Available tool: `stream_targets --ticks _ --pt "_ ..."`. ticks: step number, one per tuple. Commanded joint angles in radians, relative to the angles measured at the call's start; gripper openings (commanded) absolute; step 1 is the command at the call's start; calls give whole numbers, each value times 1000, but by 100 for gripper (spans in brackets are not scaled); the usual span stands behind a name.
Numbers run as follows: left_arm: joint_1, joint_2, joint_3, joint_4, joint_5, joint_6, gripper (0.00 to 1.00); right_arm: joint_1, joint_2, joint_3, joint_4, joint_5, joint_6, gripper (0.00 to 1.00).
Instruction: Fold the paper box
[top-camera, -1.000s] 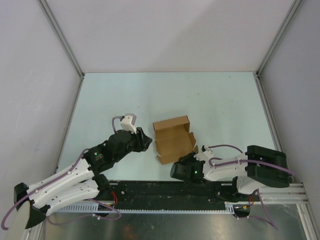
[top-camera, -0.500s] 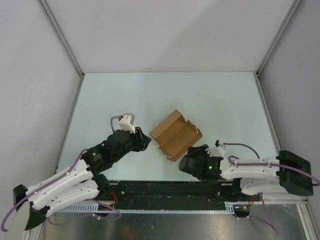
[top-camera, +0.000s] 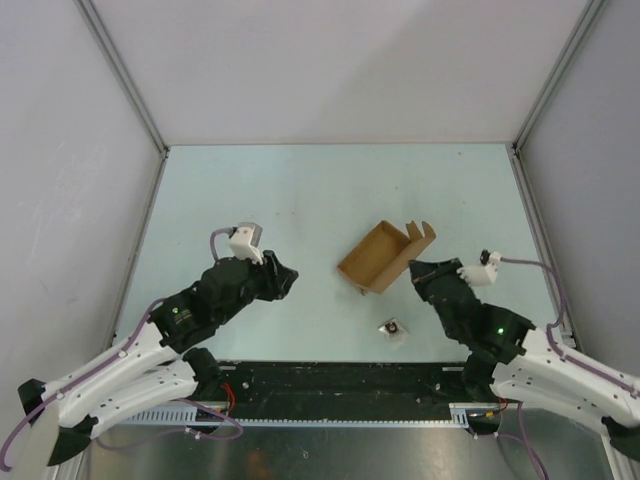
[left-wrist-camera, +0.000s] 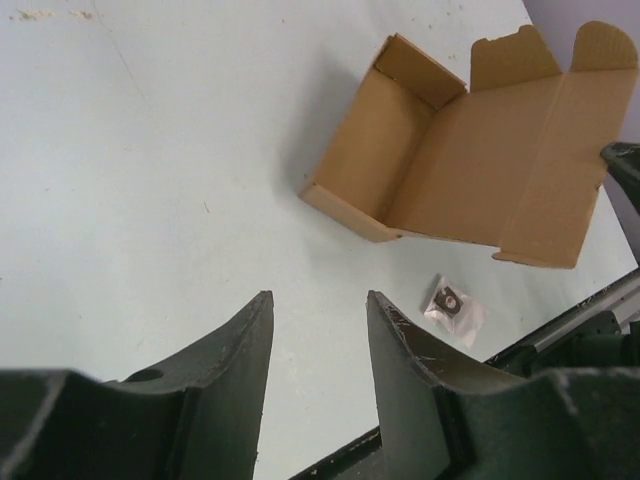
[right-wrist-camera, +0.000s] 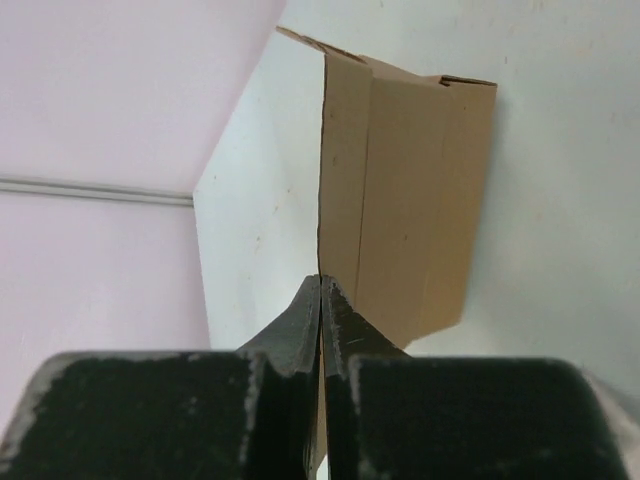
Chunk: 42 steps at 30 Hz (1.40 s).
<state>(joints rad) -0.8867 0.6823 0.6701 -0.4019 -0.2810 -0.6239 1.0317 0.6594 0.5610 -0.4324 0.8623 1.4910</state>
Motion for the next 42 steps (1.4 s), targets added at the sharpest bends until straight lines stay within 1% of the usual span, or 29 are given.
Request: stream_targets --ticks 1,3,4,6,7,9,10,12,13,15,16,17,20,21,23,24,25,26,27,28,31,34,35,38,39,41,42 --pt "8 -12 72 -23 8 44 48 -146 -57 77 54 -263 -438 0" --pt "8 -6 89 -28 5 52 48 -191 -23 149 43 -340 -521 0" --pt "9 -7 94 -31 -1 52 48 -217 -5 175 31 -426 -596 0" --pt "9 -4 109 -32 -4 55 47 -280 69 263 17 -514 -673 0" --pt "11 -4 112 -37 -12 58 48 -300 95 296 5 -599 -742 0" --pt "9 -7 120 -40 -18 55 48 -358 175 376 0 -702 -805 0" --pt "11 -12 123 -44 -21 52 48 -375 204 399 -8 -805 -839 0" --pt "11 -21 128 -49 -24 50 48 -430 253 472 -25 -912 -923 0" --pt "11 -30 131 -57 -24 49 48 -449 299 493 -48 -995 -946 0" --pt "11 -39 135 -64 -24 49 48 -485 338 530 -71 -1068 -1006 0" --pt "11 -44 137 -77 -26 49 47 -493 365 556 -80 -1145 -1028 0" --pt "11 -52 138 -81 -27 50 47 -499 377 569 -88 -1175 -1049 0" --pt "11 -72 146 -109 -33 50 47 -506 419 622 -130 -1223 -1136 0" --pt "12 -76 152 -115 -35 52 47 -507 428 638 -144 -1238 -1190 0" --pt "11 -89 158 -132 -37 53 47 -507 456 680 -181 -1279 -1233 0" --pt "11 -101 166 -141 -38 55 47 -507 473 697 -215 -1301 -1285 0" --pt "11 -107 171 -147 -41 56 47 -506 489 712 -232 -1359 -1307 0" --pt "11 -110 177 -152 -44 61 47 -507 508 759 -256 -1385 -1331 0" --pt "11 -116 189 -153 -46 65 47 -506 561 781 -282 -1408 -1350 0" --pt "11 -118 194 -163 -50 69 47 -506 583 807 -330 -1446 -1385 0" --pt "12 -121 220 -179 -53 81 47 -501 676 890 -402 -1511 -1445 0" --pt "11 -130 235 -196 -60 84 47 -476 752 984 -492 -1522 -1488 0" --pt "11 -132 238 -199 -66 84 47 -470 770 1010 -520 -1517 -1535 0" --pt "11 -150 249 -216 -78 85 47 -464 850 1109 -629 -1519 -1604 0" --pt "11 -155 252 -221 -83 89 48 -450 871 1135 -684 -1499 -1623 0" --pt "11 -161 256 -227 -89 92 48 -431 930 1217 -724 -1472 -1653 0" --pt "11 -162 259 -232 -96 96 48 -405 948 1247 -753 -1421 -1669 0"
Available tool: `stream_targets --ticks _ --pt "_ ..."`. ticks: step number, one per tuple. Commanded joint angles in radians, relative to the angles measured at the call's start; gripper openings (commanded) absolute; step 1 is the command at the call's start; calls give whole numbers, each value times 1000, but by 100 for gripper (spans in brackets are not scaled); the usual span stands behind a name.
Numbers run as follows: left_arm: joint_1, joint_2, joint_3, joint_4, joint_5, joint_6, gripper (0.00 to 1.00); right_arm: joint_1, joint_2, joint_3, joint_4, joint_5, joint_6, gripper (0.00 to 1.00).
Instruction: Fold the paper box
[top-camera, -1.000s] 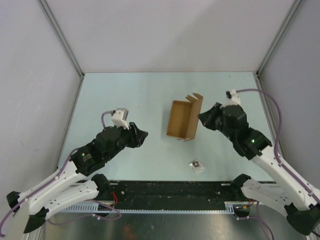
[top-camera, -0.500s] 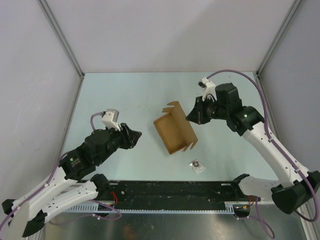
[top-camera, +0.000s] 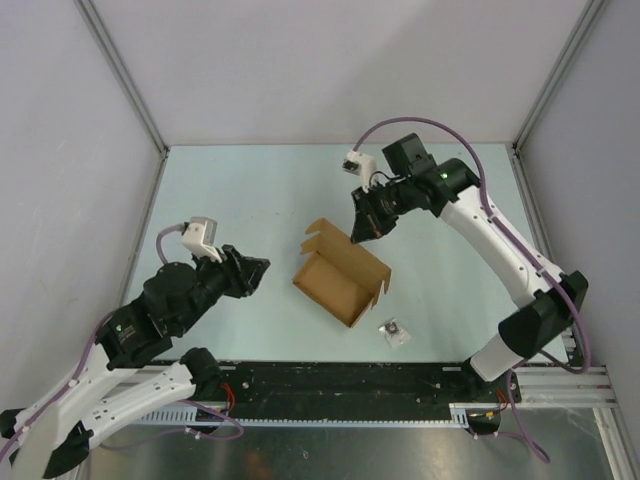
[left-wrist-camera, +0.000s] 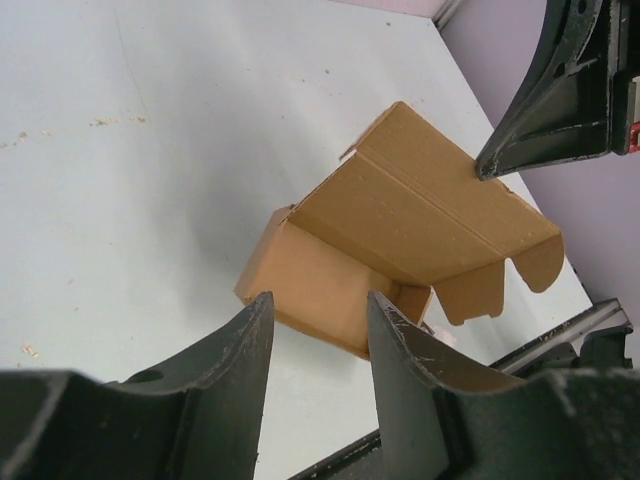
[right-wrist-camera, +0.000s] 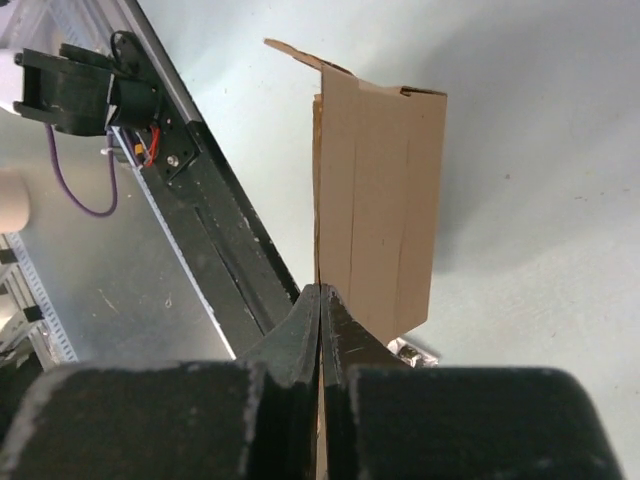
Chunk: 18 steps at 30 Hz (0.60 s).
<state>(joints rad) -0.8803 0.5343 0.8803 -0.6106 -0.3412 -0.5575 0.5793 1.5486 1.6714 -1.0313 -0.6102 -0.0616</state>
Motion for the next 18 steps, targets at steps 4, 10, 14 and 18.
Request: stream_targets --ticks 4,10,14,18 --pt "6 -11 59 -34 -44 39 48 111 180 270 -275 108 -178 0" --pt "4 -30 57 -46 -59 45 49 151 306 381 -362 159 -242 11" --pt "4 -36 54 -52 -70 47 49 154 289 372 -310 187 -233 38" --pt "4 -27 54 -54 -87 47 50 123 210 321 -161 171 -179 54"
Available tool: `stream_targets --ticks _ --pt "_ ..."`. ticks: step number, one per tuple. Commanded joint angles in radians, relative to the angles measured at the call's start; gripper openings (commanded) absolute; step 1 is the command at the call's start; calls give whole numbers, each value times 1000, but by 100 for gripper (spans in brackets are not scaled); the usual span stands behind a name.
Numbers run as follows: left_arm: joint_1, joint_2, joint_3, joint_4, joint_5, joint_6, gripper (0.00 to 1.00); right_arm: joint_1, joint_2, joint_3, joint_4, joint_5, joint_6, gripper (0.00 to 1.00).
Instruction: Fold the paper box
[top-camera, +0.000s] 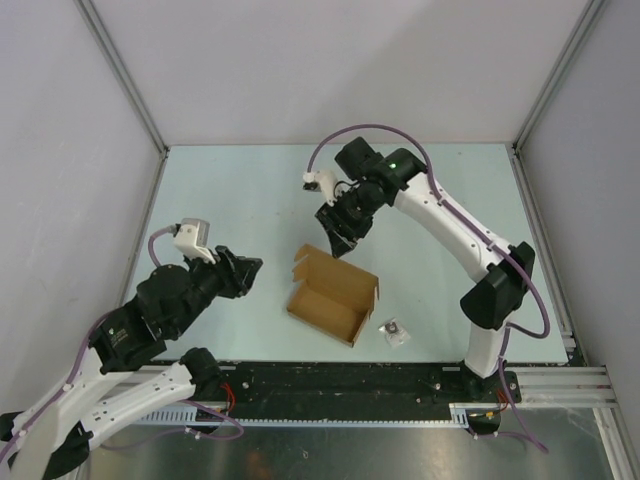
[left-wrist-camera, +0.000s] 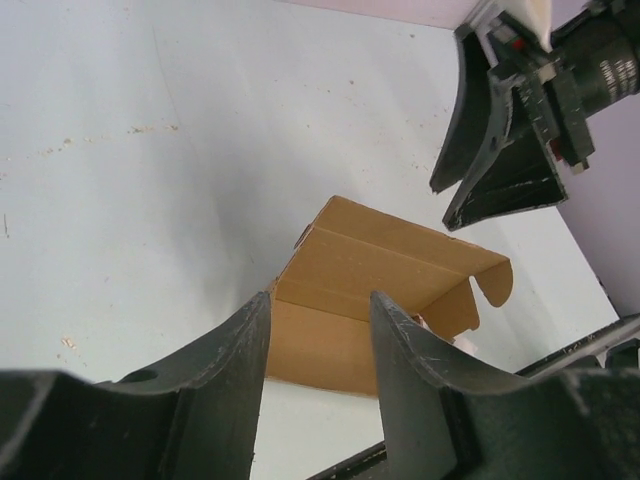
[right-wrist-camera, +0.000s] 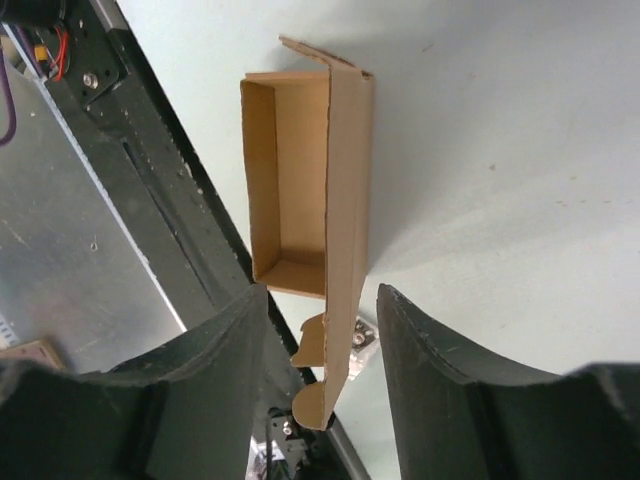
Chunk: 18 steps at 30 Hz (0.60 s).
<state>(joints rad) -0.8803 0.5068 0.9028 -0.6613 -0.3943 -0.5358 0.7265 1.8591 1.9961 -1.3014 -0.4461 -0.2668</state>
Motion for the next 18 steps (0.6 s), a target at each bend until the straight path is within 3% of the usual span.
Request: stream_targets --ticks 1,5,8,9,11,14,18 --pt "6 4 33 -3 -41 26 50 -33 -159 -43 149 23 56 54" --pt "6 56 51 -1 -100 33 51 -97 -360 -230 410 160 262 54" --pt "15 131 86 6 -156 37 53 -136 -548 -423 600 361 499 53" --pt "32 153 94 15 -167 40 53 -140 -581 -459 622 508 620 51" --pt "64 202 120 41 -150 53 53 -139 -650 -529 585 598 727 48" --pt "162 297 134 71 -59 50 53 -101 -687 -589 388 778 903 48" --pt "385 369 72 107 118 25 52 0 -739 -701 266 854 1093 48"
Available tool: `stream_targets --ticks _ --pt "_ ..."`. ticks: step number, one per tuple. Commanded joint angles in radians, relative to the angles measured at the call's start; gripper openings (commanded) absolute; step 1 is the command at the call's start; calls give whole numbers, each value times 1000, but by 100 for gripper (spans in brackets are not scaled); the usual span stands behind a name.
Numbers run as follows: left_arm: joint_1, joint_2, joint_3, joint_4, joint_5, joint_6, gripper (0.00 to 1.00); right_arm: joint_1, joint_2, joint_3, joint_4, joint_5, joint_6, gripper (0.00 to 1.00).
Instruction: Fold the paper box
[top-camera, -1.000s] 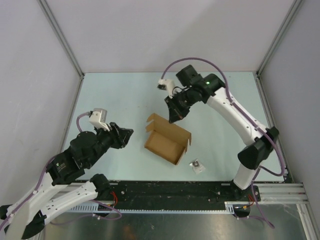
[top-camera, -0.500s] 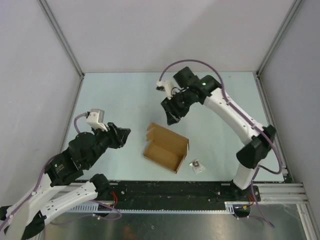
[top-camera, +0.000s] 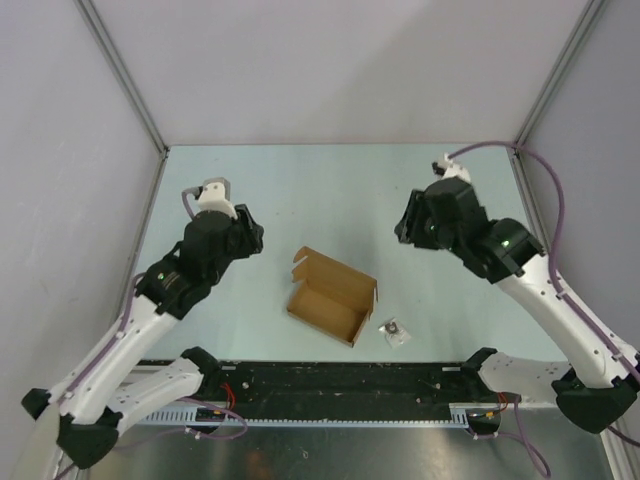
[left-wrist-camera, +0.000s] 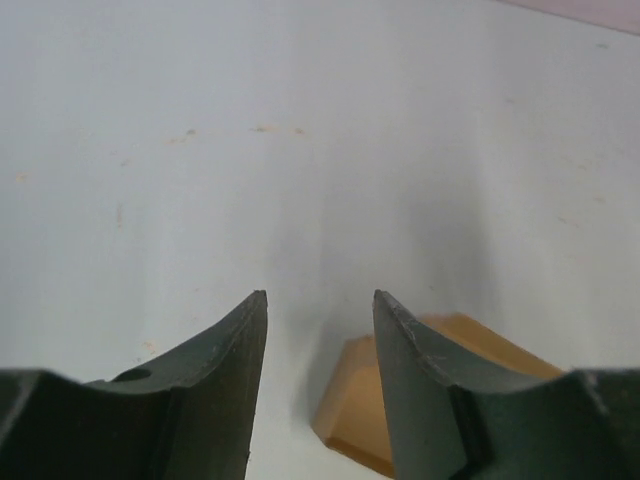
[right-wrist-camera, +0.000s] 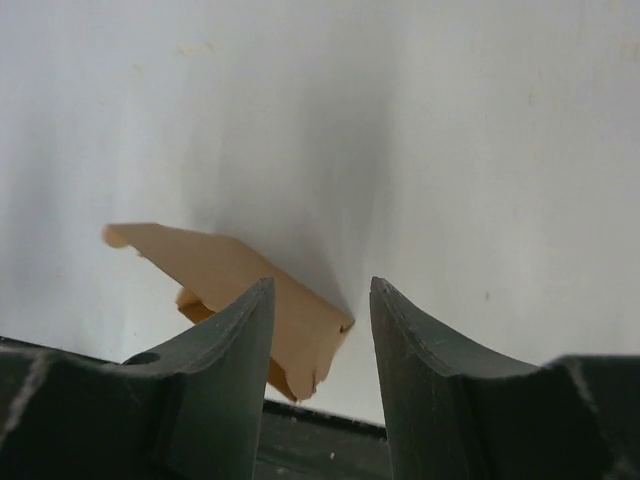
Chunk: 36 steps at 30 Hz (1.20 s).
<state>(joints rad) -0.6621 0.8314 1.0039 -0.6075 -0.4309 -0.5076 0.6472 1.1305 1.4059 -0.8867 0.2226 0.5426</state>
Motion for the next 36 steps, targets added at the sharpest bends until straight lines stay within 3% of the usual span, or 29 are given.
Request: stream_targets --ticks 1,4,11,17,25,36 --pt "208 54 -53 61 231 -11 50 118 -27 -151 -155 188 356 48" --pt "318 48 -157 89 319 -28 49 161 -116 -319 -153 187 460 49" --pt "329 -18 -419 193 521 -103 43 255 -218 -625 -64 101 670 54" --pt "325 -55 -543 235 573 -140 38 380 -216 -771 176 21 804 44" --pt "291 26 -616 350 593 -206 36 436 -95 -806 313 52 864 34" --pt "219 138 -633 494 607 -223 35 345 67 -846 540 -22 823 26"
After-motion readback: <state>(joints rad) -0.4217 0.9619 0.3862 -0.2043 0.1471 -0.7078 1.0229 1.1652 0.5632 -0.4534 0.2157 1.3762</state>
